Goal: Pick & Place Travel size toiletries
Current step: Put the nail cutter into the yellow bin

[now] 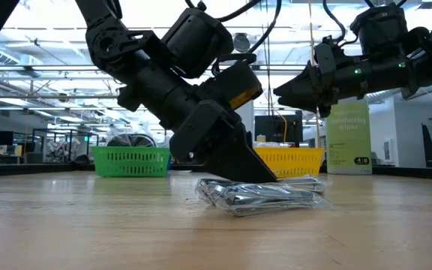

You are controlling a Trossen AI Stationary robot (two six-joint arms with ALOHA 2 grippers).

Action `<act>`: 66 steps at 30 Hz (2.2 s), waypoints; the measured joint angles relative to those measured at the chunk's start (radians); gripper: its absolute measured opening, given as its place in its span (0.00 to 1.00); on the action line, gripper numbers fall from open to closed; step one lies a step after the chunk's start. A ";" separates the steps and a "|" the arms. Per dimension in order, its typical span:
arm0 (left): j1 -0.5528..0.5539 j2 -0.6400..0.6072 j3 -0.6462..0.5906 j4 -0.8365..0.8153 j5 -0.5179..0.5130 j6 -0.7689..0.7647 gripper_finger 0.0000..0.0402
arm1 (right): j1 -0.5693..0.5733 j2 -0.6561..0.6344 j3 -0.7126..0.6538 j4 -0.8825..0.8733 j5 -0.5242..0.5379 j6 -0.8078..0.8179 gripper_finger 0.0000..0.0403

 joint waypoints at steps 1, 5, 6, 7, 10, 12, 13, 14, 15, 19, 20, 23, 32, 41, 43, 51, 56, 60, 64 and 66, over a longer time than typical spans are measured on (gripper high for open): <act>0.000 0.000 0.000 -0.006 0.005 -0.002 0.42 | 0.000 0.000 0.000 -0.001 0.000 0.000 0.45; -0.001 0.000 0.001 -0.025 0.013 -0.004 0.25 | 0.000 0.000 0.000 -0.001 0.000 0.000 0.45; -0.001 0.000 0.001 -0.024 0.016 -0.006 0.21 | 0.000 0.000 0.000 -0.001 0.000 0.000 0.45; -0.001 0.000 0.000 -0.024 0.017 -0.006 0.16 | 0.000 0.000 0.000 -0.001 0.000 0.000 0.45; 0.001 -0.001 -0.001 -0.018 0.006 -0.005 0.05 | 0.000 0.000 0.000 -0.001 0.000 0.000 0.45; 0.001 -0.021 -0.002 -0.037 -0.013 -0.005 0.04 | 0.000 0.000 0.000 -0.001 0.000 0.000 0.45; 0.000 -0.029 -0.004 -0.045 -0.030 -0.005 0.05 | 0.000 0.000 0.000 -0.001 0.000 0.000 0.45; -0.006 -0.042 -0.004 -0.057 -0.056 0.003 0.06 | 0.000 0.000 0.000 -0.002 0.000 0.000 0.45; -0.011 -0.060 -0.005 -0.081 -0.087 0.021 0.07 | 0.000 0.000 0.000 -0.003 0.000 0.000 0.45; -0.038 -0.159 -0.008 -0.179 -0.199 0.118 0.03 | 0.000 0.000 0.000 -0.008 0.000 0.000 0.45; -0.047 -0.191 -0.008 -0.218 -0.244 0.143 0.02 | 0.000 0.000 0.000 -0.008 0.000 0.000 0.45; -0.077 -0.267 -0.004 -0.286 -0.431 0.231 0.01 | 0.000 0.000 0.000 -0.006 0.000 0.001 0.45; -0.098 -0.389 -0.004 -0.416 -0.866 0.426 0.00 | 0.004 0.000 0.052 -0.032 -0.195 0.178 0.45; -0.080 -0.400 -0.004 -0.417 -0.896 0.425 0.01 | 0.095 0.059 0.174 -0.142 -0.204 0.063 0.45; -0.081 -0.401 -0.004 -0.416 -0.894 0.421 0.01 | 0.116 0.093 0.196 -0.142 -0.194 -0.010 0.45; -0.081 -0.401 -0.004 -0.420 -0.890 0.394 0.00 | 0.168 0.218 0.252 -0.143 -0.066 -0.263 0.45; -0.077 -0.401 -0.004 -0.427 -0.861 0.376 0.01 | 0.171 0.259 0.290 -0.139 -0.066 -0.304 0.45; -0.074 -0.401 -0.004 -0.425 -0.836 0.362 0.01 | 0.182 0.288 0.311 -0.142 -0.042 -0.341 0.45; -0.073 -0.401 -0.004 -0.423 -0.819 0.356 0.00 | 0.202 0.322 0.332 -0.148 0.019 -0.415 0.45; -0.070 -0.401 -0.004 -0.424 -0.795 0.332 0.01 | 0.211 0.338 0.350 -0.140 0.036 -0.450 0.45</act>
